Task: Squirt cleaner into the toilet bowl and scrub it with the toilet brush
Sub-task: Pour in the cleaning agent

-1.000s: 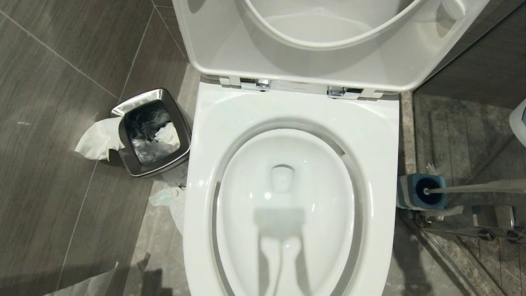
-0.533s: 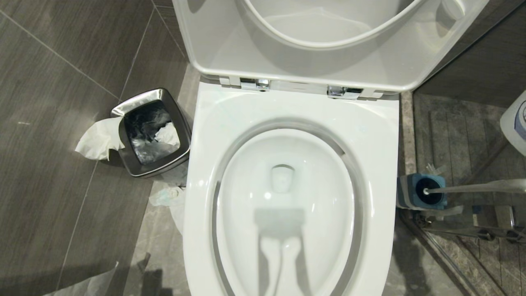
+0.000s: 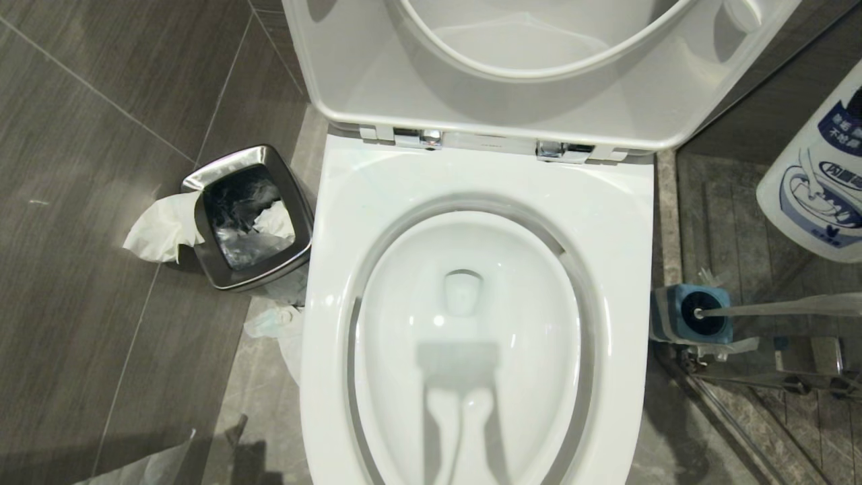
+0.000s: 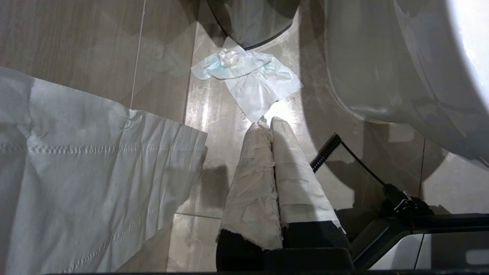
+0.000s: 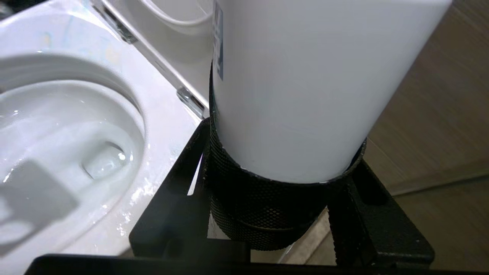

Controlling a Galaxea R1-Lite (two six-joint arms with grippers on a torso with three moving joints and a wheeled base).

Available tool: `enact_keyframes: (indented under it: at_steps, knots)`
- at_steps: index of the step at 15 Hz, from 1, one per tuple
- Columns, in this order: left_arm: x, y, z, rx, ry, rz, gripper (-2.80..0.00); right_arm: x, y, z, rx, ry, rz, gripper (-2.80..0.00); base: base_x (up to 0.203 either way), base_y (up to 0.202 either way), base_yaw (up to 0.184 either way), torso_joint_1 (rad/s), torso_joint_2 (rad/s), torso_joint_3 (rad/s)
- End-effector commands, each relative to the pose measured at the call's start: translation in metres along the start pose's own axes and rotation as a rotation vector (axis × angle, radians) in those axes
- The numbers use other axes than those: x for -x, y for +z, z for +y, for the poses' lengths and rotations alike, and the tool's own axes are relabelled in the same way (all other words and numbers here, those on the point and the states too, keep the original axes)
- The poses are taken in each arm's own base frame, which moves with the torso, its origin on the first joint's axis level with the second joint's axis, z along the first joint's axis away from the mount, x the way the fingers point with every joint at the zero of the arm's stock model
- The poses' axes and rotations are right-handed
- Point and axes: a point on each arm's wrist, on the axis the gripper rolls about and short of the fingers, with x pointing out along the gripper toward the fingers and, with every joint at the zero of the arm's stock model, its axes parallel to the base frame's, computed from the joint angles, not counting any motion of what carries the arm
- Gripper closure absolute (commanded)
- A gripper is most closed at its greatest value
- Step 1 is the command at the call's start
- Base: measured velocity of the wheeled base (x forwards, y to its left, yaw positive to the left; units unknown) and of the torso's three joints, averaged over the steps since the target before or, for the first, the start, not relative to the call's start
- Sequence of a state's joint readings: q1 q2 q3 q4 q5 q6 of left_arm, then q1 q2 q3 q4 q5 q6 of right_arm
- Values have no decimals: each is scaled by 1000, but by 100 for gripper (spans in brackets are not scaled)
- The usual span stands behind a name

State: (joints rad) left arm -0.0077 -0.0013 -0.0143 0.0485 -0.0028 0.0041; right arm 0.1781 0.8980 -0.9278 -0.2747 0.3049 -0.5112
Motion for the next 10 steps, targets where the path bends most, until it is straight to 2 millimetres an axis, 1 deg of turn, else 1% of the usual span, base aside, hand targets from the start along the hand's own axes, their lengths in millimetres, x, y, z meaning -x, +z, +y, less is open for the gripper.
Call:
enact_keyframes:
  at_steps: [1,4,6,8,10]
  knots:
    - [0,0,0,-1,0,0,0,-17,-5,3,-7,61,4,0,0,0,0,0,0,0]
    - [0,0,0,-1,0,1,0,-38,-5,14,-9,124,-2,0,0,0,0,0,0,0]
    - [0,0,0,-1,0,2,0,-49,-1,26,-7,154,-3,0,0,0,0,0,0,0]
    - [0,0,0,-1,0,1,0,-57,4,40,2,162,14,0,0,0,0,0,0,0]
    - [0,0,0,-1,0,2,0,-63,4,44,37,159,28,0,0,0,0,0,0,0]
